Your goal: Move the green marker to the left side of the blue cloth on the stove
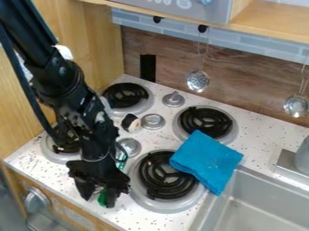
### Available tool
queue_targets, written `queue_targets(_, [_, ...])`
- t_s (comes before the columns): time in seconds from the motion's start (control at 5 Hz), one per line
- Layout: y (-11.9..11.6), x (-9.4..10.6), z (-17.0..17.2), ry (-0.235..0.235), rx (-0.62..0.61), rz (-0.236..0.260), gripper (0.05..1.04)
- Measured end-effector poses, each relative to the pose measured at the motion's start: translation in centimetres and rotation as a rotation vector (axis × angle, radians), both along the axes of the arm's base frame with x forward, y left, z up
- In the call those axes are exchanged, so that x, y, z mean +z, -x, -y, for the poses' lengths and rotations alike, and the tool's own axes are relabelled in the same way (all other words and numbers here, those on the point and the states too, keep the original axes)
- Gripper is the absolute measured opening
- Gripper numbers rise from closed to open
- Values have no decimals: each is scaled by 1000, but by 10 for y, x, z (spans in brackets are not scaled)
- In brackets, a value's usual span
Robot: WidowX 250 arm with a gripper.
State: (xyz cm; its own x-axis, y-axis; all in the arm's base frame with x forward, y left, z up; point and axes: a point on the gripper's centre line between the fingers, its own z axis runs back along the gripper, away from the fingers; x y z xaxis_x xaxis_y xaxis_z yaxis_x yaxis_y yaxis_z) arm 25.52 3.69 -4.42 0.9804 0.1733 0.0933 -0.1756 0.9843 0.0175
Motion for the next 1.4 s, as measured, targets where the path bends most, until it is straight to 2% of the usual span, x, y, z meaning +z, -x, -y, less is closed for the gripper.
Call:
queue_targets(0.2, [-10,0,0,4,-13,19,430])
queue_targets(0.4, [-12,1,0,5,-23,23,347])
queue_targets(0.6, [-6,2,2,16,-29,15,347])
queue_targets(0.8, [0,14,7,42,-36,15,347])
queue_targets(1.0, [-3,33,8,41,-17,49,347])
queue_targets(1.2, [-3,39,14,87,-30,46,347])
queue_targets(1.4, [-19,46,19,101,-17,66,347])
